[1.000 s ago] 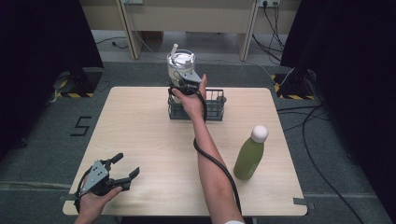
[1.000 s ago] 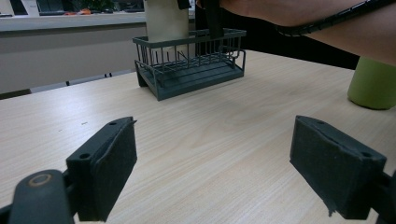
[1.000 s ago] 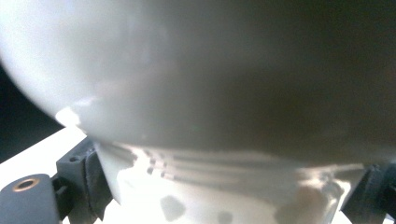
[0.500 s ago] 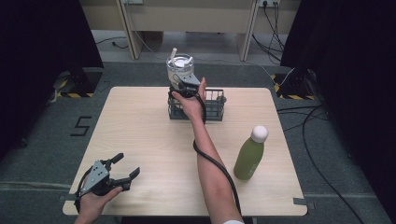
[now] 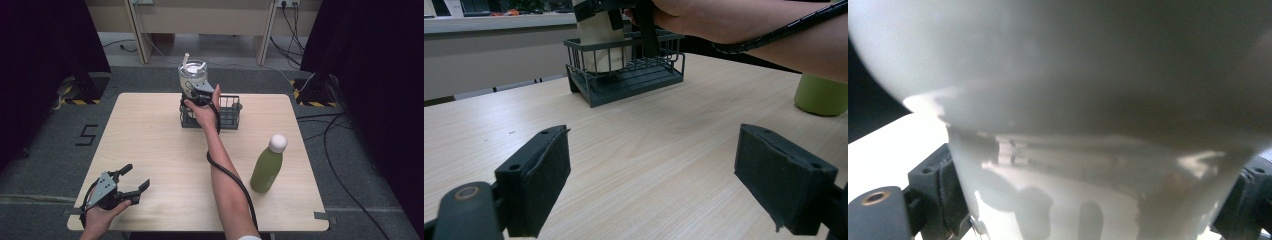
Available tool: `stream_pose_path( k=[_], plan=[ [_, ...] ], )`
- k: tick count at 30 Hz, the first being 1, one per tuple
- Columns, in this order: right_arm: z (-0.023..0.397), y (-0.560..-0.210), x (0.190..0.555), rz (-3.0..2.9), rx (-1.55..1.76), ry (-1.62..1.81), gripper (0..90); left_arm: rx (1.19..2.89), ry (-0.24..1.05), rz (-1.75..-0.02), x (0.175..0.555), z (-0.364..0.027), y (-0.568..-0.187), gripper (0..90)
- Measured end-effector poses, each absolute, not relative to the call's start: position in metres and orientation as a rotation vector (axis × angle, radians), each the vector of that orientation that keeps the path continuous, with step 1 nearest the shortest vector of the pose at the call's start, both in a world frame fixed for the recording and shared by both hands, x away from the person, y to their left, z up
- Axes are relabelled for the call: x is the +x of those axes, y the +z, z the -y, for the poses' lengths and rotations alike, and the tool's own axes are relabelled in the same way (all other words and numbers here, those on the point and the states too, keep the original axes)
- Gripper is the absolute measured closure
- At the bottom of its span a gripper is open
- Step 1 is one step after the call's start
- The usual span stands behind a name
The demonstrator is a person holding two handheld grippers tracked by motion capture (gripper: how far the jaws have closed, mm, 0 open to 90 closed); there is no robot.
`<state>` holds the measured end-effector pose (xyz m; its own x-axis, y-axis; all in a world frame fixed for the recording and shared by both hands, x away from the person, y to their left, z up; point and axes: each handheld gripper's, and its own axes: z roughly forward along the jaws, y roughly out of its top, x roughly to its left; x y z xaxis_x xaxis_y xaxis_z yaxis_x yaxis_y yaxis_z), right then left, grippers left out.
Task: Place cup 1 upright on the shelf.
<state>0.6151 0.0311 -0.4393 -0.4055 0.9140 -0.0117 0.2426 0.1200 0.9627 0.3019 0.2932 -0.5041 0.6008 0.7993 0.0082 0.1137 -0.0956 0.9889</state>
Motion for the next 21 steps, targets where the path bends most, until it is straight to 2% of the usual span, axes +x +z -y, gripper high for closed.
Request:
stream_pose_path(
  k=[21],
  plan=[
    [-0.0275,-0.4433,0.6143,-1.727,1.139,1.346,9.8,1.592,0.69,-0.776,0.3011,-0.2919,-0.5036,14.1]
  ],
)
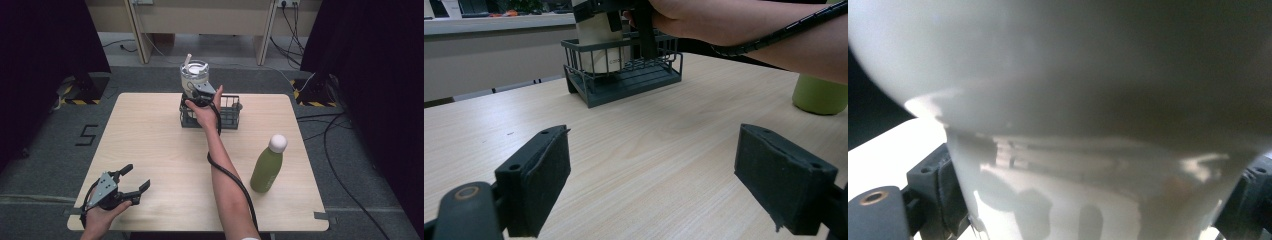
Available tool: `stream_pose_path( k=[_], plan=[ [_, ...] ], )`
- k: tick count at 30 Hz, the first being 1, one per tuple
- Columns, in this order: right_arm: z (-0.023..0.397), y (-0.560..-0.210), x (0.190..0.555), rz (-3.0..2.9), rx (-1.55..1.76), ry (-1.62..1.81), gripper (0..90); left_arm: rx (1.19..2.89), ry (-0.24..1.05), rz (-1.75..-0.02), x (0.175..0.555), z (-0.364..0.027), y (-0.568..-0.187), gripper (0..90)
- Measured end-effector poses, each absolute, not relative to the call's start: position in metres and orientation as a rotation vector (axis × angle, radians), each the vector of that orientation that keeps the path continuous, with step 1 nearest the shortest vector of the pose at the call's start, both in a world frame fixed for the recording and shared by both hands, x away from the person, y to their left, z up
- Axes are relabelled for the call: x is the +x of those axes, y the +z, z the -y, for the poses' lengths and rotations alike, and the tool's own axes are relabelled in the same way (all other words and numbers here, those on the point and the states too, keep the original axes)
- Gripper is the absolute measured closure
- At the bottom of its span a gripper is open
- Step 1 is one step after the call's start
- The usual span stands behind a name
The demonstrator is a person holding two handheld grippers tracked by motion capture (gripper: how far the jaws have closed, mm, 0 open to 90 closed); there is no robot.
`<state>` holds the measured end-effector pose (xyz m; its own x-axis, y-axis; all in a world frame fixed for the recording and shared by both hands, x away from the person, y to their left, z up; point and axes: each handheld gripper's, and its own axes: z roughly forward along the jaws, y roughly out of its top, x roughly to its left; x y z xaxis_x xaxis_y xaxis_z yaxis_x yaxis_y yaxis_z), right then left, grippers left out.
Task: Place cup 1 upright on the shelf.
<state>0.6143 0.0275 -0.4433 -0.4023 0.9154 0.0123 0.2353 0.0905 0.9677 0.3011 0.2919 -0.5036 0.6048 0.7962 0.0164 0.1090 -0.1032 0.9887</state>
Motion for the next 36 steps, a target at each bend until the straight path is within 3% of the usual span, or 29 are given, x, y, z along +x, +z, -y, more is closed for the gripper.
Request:
stream_pose_path(
  k=[36],
  plan=[
    [-0.017,-0.438,0.582,-1.68,1.12,1.345,6.2,1.599,0.698,-0.77,0.301,-0.29,-0.503,14.1]
  ],
)
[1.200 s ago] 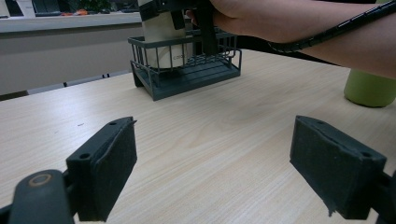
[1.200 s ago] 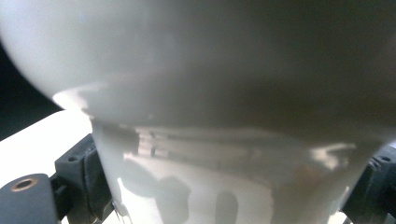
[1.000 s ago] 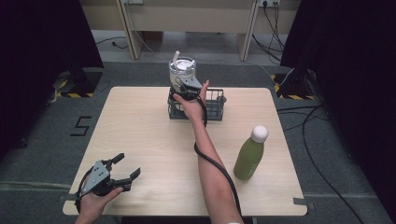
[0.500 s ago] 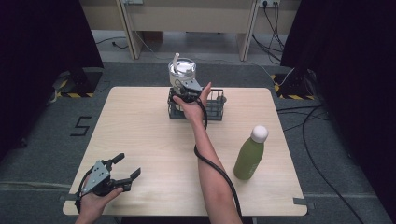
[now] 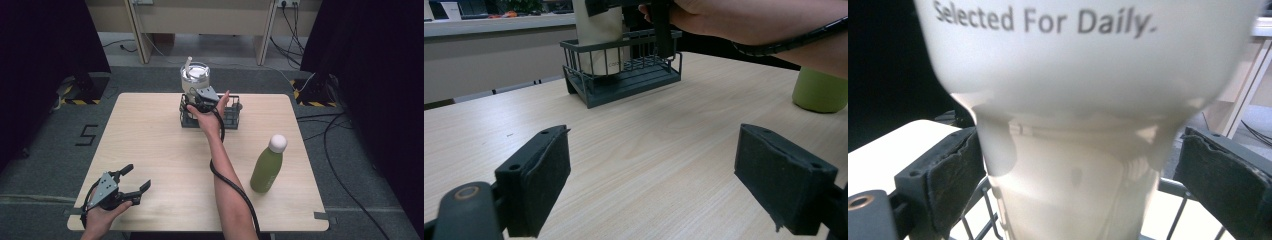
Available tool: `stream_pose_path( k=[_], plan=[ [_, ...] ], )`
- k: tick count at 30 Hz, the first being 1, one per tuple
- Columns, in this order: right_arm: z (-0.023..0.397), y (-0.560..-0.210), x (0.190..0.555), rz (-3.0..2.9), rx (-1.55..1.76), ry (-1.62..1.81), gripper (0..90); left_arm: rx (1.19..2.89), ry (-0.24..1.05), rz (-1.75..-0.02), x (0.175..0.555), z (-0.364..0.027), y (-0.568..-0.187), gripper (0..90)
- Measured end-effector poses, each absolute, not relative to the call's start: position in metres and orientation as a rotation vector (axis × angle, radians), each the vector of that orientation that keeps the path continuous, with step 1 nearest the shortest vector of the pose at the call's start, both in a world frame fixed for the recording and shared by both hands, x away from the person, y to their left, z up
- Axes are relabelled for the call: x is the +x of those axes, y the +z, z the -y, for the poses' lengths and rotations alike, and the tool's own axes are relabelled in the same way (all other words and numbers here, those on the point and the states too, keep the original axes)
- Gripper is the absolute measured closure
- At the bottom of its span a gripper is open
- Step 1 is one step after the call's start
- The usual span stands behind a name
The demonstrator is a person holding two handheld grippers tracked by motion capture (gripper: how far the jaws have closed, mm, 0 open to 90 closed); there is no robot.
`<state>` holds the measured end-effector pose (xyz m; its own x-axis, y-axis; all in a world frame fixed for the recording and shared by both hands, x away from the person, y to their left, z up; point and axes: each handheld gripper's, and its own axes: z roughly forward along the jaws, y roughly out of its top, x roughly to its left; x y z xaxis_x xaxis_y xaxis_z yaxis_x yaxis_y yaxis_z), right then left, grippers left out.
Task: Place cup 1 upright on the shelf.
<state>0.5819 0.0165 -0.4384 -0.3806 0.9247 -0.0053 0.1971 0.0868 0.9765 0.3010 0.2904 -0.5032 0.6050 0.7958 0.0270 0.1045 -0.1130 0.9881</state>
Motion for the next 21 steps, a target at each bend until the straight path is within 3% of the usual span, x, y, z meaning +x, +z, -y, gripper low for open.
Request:
stream_pose_path(
  k=[21],
  plan=[
    [-0.001,-0.434,0.535,-1.689,1.086,1.365,8.1,1.603,0.706,-0.771,0.301,-0.289,-0.503,14.1]
  ],
)
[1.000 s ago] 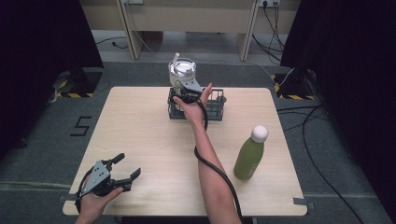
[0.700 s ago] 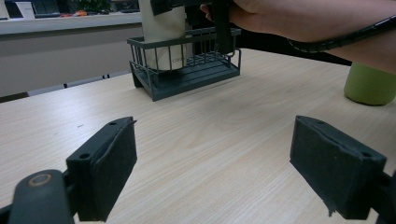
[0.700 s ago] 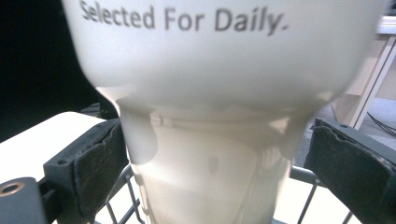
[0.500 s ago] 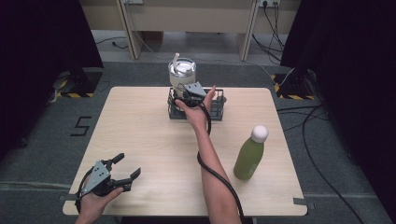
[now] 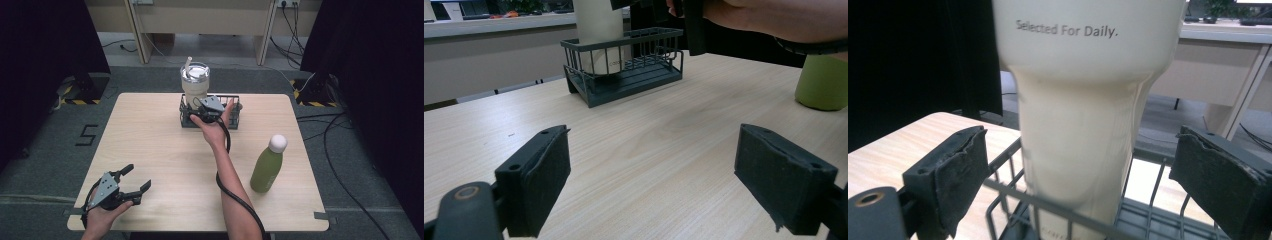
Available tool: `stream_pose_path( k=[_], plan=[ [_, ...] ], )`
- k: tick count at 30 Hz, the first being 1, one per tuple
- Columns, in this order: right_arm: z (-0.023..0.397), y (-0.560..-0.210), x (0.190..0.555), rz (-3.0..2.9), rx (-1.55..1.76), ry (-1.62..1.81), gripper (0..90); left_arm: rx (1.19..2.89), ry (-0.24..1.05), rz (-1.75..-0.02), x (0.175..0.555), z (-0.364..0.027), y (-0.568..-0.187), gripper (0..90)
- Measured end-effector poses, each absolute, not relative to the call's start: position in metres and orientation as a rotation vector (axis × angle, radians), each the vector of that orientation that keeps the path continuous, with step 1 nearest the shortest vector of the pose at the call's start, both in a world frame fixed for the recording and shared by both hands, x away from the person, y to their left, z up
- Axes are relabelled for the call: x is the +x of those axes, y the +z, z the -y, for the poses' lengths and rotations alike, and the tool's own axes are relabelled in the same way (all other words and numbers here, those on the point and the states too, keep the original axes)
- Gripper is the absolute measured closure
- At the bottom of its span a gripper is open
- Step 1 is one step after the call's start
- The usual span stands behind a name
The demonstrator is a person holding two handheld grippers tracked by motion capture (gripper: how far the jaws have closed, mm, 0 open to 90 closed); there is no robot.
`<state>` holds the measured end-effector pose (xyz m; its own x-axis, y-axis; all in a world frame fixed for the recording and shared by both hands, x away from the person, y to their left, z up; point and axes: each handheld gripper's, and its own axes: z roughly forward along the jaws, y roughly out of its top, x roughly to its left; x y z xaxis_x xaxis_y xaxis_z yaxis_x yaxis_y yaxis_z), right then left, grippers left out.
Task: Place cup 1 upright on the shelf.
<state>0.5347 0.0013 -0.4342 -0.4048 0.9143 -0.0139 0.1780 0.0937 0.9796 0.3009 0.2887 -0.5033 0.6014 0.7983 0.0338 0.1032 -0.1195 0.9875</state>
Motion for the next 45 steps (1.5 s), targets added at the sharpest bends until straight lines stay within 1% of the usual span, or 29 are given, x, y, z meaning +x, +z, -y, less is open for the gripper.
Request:
stream_pose_path(
  k=[21,45],
  plan=[
    [0.008,-0.432,0.482,-1.703,1.061,1.409,9.7,1.613,0.71,-0.769,0.301,-0.287,-0.503,14.1],
    [0.016,-0.428,0.435,-1.694,1.013,1.426,10.8,1.614,0.709,-0.77,0.301,-0.286,-0.504,14.1]
  ],
)
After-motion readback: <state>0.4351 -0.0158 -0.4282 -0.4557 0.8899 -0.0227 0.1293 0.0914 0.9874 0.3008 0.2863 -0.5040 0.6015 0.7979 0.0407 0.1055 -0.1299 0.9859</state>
